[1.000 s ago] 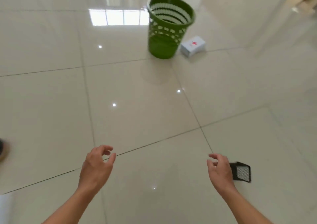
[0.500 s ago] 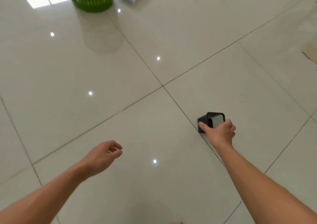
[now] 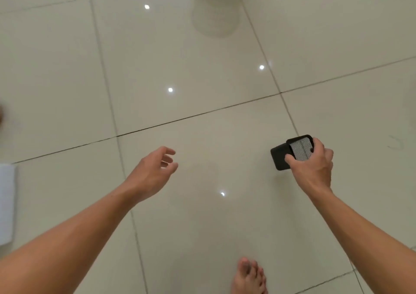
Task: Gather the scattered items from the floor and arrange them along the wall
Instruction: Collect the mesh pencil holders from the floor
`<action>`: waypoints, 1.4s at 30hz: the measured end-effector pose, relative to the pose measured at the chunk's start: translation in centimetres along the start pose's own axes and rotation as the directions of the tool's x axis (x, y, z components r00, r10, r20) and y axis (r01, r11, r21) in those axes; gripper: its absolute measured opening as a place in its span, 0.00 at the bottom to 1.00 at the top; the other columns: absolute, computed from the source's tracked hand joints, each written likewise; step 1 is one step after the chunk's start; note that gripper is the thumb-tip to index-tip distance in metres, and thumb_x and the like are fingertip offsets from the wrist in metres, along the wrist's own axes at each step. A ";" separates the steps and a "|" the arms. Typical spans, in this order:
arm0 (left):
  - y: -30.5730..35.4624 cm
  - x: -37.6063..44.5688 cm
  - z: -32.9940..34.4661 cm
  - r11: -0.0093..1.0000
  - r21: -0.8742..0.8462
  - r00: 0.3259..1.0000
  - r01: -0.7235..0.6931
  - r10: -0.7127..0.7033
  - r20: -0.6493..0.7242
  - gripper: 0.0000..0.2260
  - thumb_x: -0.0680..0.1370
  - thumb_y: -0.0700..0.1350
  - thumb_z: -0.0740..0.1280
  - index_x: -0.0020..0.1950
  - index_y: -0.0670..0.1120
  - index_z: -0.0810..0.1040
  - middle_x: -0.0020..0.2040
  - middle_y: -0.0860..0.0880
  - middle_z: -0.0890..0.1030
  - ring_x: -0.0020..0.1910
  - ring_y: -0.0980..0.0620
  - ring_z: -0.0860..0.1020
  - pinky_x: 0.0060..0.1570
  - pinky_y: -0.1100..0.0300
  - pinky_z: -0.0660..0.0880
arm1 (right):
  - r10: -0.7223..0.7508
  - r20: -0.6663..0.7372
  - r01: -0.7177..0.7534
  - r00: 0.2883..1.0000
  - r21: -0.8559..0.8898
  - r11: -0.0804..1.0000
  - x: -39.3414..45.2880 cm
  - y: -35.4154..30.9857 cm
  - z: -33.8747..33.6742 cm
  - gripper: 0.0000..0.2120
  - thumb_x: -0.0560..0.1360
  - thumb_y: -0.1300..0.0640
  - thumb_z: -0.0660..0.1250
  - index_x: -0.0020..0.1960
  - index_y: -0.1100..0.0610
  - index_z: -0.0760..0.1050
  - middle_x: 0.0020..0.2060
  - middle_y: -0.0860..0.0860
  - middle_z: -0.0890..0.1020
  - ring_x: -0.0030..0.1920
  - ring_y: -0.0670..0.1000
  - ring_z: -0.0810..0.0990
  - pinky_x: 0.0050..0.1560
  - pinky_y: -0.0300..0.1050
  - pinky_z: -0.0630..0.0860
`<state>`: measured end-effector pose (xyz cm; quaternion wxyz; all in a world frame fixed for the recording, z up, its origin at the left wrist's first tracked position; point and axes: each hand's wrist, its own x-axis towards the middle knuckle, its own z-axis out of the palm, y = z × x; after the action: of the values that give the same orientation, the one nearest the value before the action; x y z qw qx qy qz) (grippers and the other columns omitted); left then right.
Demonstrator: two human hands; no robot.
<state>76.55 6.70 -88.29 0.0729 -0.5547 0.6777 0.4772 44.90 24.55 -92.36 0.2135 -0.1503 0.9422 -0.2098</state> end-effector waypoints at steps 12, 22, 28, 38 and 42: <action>-18.5 -15.8 -9.7 0.933 -0.323 0.749 0.159 -0.327 -0.576 0.07 0.79 0.41 0.66 0.56 0.48 0.79 0.52 0.52 0.82 0.51 0.56 0.79 0.54 0.62 0.74 | -0.544 0.532 0.543 0.648 0.177 0.821 -23.0 -17.3 12.4 0.42 0.67 0.54 0.82 0.76 0.58 0.66 0.58 0.49 0.71 0.57 0.48 0.74 0.57 0.42 0.68; -38.1 -33.1 -11.3 0.746 -0.601 0.419 0.287 -0.662 -0.621 0.06 0.81 0.42 0.65 0.52 0.51 0.80 0.48 0.56 0.81 0.48 0.61 0.77 0.40 0.75 0.67 | -0.623 0.756 0.730 0.201 0.309 0.610 -47.2 -17.8 24.3 0.40 0.67 0.53 0.81 0.74 0.52 0.66 0.60 0.44 0.67 0.55 0.47 0.74 0.54 0.38 0.71; -46.1 -37.9 -9.0 0.669 -0.679 0.283 0.301 -0.743 -0.607 0.05 0.79 0.40 0.67 0.51 0.47 0.81 0.46 0.51 0.81 0.48 0.52 0.79 0.46 0.63 0.70 | -0.607 0.771 0.862 0.194 0.162 0.480 -53.9 -17.4 30.9 0.37 0.69 0.50 0.78 0.72 0.53 0.63 0.61 0.49 0.66 0.58 0.54 0.73 0.51 0.53 0.82; -48.9 -39.9 -8.3 0.632 -0.721 0.314 0.284 -0.772 -0.552 0.06 0.80 0.41 0.66 0.53 0.48 0.82 0.47 0.54 0.81 0.49 0.56 0.77 0.49 0.62 0.69 | -0.518 0.833 0.915 0.196 0.035 0.403 -55.9 -17.2 35.2 0.53 0.66 0.47 0.81 0.79 0.53 0.51 0.72 0.55 0.62 0.69 0.59 0.66 0.60 0.58 0.76; -47.1 -39.9 -10.2 0.664 -0.689 0.388 0.292 -0.740 -0.549 0.07 0.80 0.41 0.66 0.54 0.48 0.81 0.50 0.54 0.82 0.52 0.57 0.77 0.52 0.62 0.70 | -0.503 0.819 0.868 0.278 0.010 0.496 -53.2 -18.8 33.1 0.56 0.69 0.37 0.75 0.82 0.52 0.43 0.80 0.53 0.50 0.79 0.59 0.53 0.74 0.65 0.63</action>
<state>134.58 29.83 -84.46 -0.2296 -0.8927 0.2715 0.2768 109.91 17.16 -92.83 0.4137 -0.6695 0.6167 0.0187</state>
